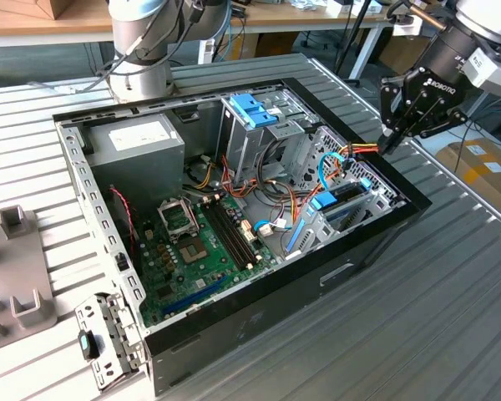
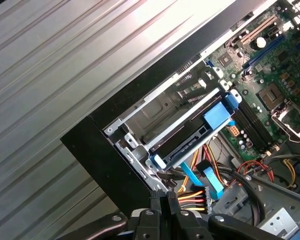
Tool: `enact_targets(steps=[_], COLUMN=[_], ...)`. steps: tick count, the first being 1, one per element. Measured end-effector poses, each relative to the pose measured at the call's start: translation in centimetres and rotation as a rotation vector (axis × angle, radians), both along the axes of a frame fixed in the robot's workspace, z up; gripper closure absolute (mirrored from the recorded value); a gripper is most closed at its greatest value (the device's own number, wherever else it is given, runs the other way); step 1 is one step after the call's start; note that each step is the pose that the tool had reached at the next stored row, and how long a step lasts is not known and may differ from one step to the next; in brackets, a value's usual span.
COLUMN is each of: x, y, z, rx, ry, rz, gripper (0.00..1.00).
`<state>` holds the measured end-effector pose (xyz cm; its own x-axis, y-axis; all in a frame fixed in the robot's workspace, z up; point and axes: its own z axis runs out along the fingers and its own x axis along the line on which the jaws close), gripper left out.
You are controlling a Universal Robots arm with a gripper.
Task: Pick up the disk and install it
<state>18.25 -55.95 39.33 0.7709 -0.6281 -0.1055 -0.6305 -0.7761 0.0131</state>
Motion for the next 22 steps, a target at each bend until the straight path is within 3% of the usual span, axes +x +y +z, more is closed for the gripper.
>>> enact_targets(steps=[16, 22], x=[-1.97, -2.50], y=[-0.01, -0.01], z=[-0.55, -0.77], rx=[0.0001, -0.0001], ry=[0.0000, 0.0000], rz=[-0.038, -0.077], gripper=[0.83, 0.83])
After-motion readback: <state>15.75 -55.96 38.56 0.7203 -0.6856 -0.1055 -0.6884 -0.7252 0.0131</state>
